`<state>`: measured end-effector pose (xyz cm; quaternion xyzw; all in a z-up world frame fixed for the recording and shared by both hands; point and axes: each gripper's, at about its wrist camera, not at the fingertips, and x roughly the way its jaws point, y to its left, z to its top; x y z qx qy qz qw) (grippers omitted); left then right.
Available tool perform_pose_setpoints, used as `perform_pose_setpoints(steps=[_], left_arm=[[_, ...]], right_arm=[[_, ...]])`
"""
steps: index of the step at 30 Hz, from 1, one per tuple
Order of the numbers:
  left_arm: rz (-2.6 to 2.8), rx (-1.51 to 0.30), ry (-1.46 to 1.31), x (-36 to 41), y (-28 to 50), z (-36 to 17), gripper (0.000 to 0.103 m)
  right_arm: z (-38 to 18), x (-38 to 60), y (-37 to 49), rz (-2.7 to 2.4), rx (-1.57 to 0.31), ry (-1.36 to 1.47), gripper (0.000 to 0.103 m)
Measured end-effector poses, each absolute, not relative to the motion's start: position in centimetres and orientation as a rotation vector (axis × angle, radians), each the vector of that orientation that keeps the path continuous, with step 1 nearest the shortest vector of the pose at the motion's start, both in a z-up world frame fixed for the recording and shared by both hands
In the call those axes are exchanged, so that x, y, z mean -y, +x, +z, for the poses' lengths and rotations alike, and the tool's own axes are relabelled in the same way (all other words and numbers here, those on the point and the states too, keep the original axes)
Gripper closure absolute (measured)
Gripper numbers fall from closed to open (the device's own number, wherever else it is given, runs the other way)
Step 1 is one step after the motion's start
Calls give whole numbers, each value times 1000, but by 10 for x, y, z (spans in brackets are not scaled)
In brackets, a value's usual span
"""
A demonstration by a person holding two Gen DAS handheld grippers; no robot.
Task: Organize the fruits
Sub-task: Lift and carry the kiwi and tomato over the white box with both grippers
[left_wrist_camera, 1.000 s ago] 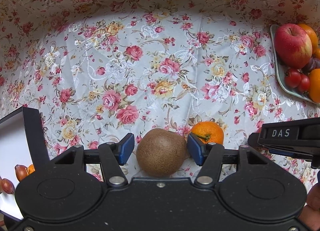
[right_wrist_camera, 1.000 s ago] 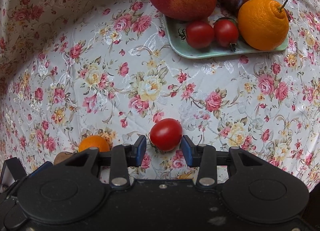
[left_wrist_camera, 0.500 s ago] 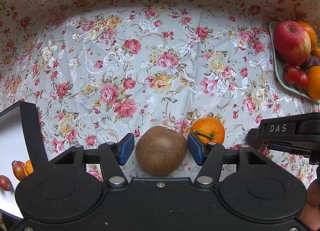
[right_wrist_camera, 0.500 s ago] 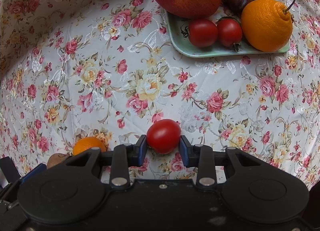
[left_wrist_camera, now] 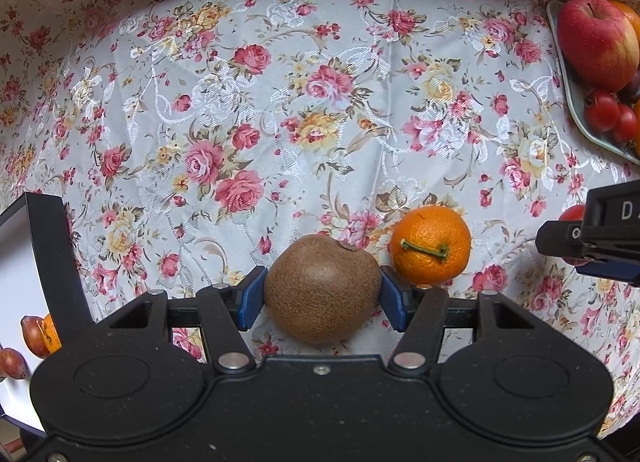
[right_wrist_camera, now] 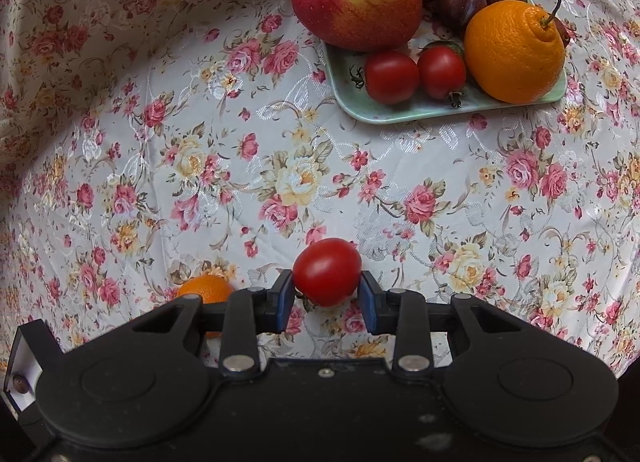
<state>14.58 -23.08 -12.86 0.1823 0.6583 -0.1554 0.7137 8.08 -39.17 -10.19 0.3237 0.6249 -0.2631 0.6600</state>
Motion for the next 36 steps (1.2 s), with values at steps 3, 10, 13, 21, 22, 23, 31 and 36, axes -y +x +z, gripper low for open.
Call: perform_pose_setpoints(steps=[3,10,13,21,22,23,31,36], left_arm=[[-345,-1462,399,232,147,-129,40],[-350,-1445,382,227,145,-123,41],[-349,-1431,373,224,141,-114,41],[-353,-1400,353,216,125,-94,41],[-354,-1398,350,215,123,-92,41],[-354,-1396,348,214,121,-91,41],[-349,-1385,332,205,105,-78,41],[-350,-1378,318,198,100,-72,41]], right_arm=[[-98,394,79,-596,-1410,736,67],[-95,390,78,-587,-1413,728,67],[-93,388,75,-587,-1412,732,67],[-90,384,60,-578,-1423,742,67],[-89,383,58,-577,-1423,742,67],[-89,381,55,-577,-1423,741,67],[-86,369,34,-571,-1423,729,67],[-85,360,23,-568,-1425,722,67]])
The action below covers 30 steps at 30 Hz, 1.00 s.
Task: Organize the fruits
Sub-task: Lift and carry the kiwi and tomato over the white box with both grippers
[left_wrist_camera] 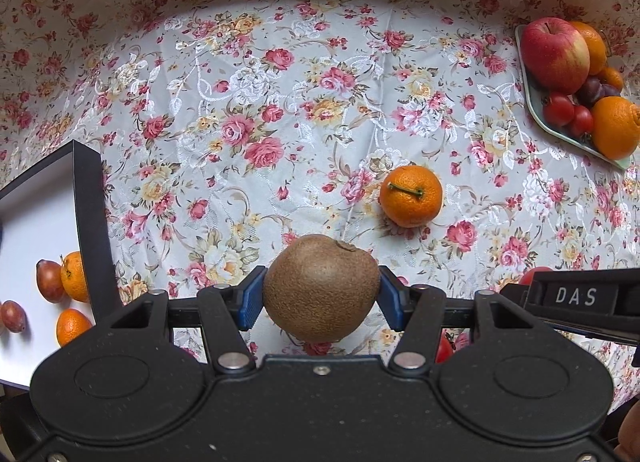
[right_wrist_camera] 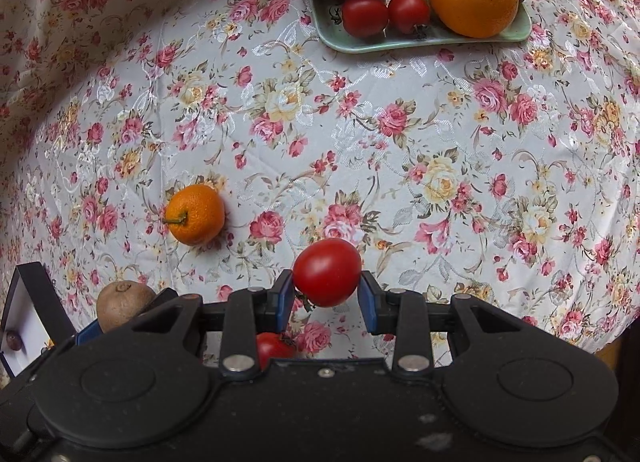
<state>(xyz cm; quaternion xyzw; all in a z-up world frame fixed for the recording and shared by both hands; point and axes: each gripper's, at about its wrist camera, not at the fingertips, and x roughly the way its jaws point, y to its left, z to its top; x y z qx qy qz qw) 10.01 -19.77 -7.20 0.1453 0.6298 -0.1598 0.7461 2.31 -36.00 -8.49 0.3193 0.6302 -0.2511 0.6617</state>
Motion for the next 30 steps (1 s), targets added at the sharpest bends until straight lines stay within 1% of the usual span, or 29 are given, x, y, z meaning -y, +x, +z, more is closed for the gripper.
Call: perform_pose_setpoints(steps=[13,25,30], left_arm=[[-310,-1336,283,164,103,-59,41],[-160,-1288,173,89,139,-43,41],[-61,-1258,117,48,158,-35,41]], right_arm=[[-83,330,18,-545,-1428,704,67],[-92,280,51,-505,-1446,630,67],[-94,255,69,-474,-1425,589,67]])
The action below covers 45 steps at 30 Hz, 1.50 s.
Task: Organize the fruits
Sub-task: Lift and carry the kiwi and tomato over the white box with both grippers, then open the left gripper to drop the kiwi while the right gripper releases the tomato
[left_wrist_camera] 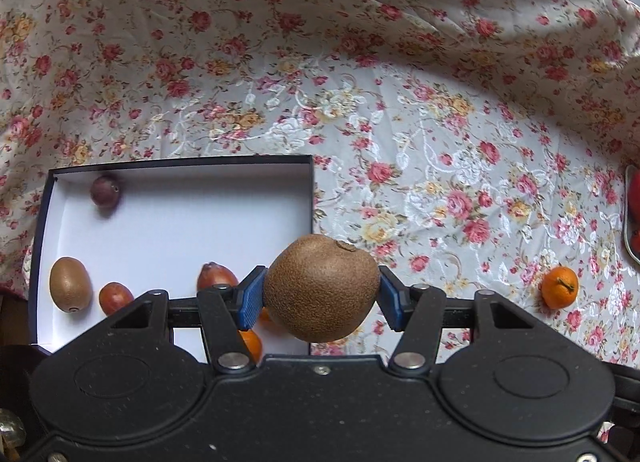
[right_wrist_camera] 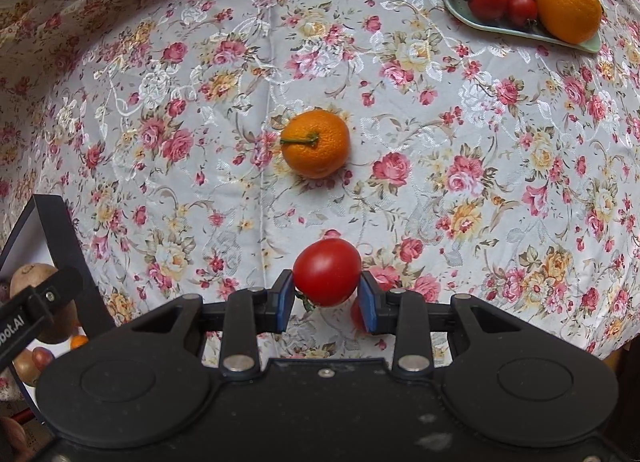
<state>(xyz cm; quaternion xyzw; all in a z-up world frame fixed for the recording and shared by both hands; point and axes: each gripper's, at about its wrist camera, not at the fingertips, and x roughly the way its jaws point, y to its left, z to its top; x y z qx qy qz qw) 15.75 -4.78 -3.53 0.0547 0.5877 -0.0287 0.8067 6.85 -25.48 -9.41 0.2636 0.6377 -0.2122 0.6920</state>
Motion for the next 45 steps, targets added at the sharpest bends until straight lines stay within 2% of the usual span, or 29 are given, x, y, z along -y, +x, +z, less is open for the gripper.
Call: perform_pose_setpoints(steps=[19,34,45], left_arm=[[228,-1217,-29,-101,193,-25,41],[264,-1233,-85,-128,199,-29,41],[263,-1245,-106,-131,199,-32,41]], right_arm=[[-75,143,106,-215,-1281,413,67],[-58,48,118,-6,-1238,320,67],[-49,19,164,-14,-1190,234,66]])
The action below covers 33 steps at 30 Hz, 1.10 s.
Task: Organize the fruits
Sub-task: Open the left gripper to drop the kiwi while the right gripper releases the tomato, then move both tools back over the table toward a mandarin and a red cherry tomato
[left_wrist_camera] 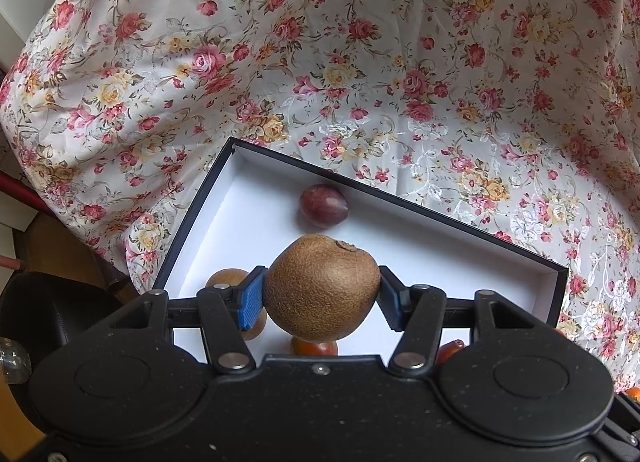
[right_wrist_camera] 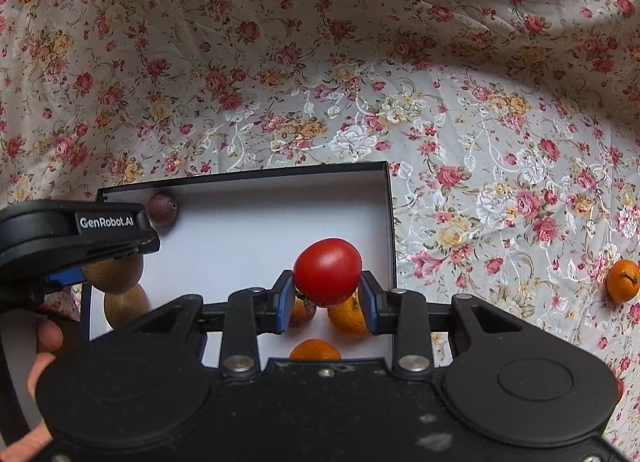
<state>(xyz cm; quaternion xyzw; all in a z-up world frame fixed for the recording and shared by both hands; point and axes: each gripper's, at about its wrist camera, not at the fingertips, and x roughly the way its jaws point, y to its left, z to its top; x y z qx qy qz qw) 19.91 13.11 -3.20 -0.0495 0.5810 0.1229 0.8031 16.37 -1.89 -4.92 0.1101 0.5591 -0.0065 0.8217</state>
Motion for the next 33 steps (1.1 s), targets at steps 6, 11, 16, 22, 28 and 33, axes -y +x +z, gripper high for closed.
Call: perform_pose_setpoints(steps=[6,11,16,22,28,33], left_arm=[[267,-1212,-104,-131,196,-27,42],[261,-1215,-97,-129,197,-26,42],[245,-1236,-100,-126,197,-29,42],[219,-1260,-122,-123,197,-30,41],[179,-1266,-112,-109,195,-28,42],[120,-1266,-77,-89,194,-26,42]], right_arm=[[-54,23,170,-5,-1203,303,65],[-53,20,170,-6,-1206,296,65],[-55,25,162,-19,-1231,298,65],[-68,39,149,-62,-1298,292,65],[-78,49,136,-85,-1340,297,65],[-79,62,122,-100,-1355,309,65]])
